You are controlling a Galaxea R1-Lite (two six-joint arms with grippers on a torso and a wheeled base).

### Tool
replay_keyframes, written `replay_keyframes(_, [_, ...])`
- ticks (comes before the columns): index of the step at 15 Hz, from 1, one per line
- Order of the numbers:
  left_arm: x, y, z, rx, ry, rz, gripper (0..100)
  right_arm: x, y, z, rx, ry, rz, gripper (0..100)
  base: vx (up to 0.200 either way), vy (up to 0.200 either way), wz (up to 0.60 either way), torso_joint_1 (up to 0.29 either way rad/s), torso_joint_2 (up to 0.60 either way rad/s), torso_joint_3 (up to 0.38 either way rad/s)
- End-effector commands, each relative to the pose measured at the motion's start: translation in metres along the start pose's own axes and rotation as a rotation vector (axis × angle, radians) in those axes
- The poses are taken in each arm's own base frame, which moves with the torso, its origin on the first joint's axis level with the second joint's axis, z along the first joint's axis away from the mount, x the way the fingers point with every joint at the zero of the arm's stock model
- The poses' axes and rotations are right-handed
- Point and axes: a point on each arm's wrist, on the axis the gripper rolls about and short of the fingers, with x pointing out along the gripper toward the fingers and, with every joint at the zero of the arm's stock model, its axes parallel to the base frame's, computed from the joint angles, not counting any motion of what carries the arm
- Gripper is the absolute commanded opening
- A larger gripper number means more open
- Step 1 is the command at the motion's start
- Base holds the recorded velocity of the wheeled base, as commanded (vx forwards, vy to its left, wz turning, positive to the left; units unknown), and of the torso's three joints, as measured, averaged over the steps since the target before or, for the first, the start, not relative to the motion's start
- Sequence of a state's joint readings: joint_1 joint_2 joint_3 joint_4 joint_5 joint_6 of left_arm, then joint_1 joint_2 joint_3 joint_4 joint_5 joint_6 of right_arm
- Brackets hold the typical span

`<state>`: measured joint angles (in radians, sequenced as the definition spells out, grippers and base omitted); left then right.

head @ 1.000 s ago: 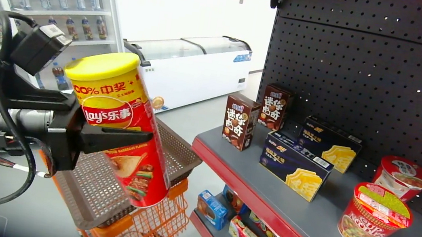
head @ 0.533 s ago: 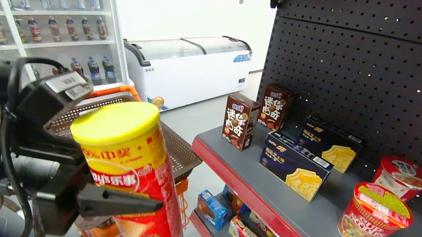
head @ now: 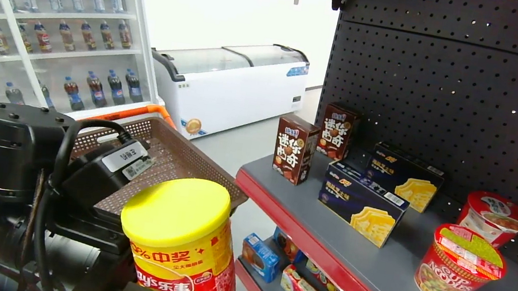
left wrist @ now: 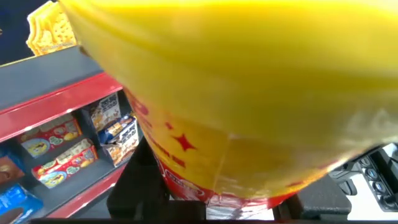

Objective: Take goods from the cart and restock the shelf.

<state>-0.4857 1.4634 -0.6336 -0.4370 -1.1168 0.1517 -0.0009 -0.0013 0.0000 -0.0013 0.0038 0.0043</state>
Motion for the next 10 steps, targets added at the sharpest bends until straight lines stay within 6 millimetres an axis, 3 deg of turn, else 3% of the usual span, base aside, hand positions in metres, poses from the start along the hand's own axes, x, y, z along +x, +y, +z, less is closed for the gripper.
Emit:
replay_keyframes(1, [-0.0001, 0.0017, -0.0011, -0.008, 0.002, 0.004, 0, 0.0001, 0.0000, 0.0001, 0.000, 0.001, 0.000, 100, 0.000, 0.000, -0.60, 0.002, 0.00, -0.002])
replay_keyframes(10, [0.0017, 0.0015, -0.0016, -0.007, 0.005, -0.002, 0, 0.0001, 0.0000, 0.0001, 0.000, 0.001, 0.000, 100, 0.000, 0.000, -0.60, 0.003, 0.00, 0.004])
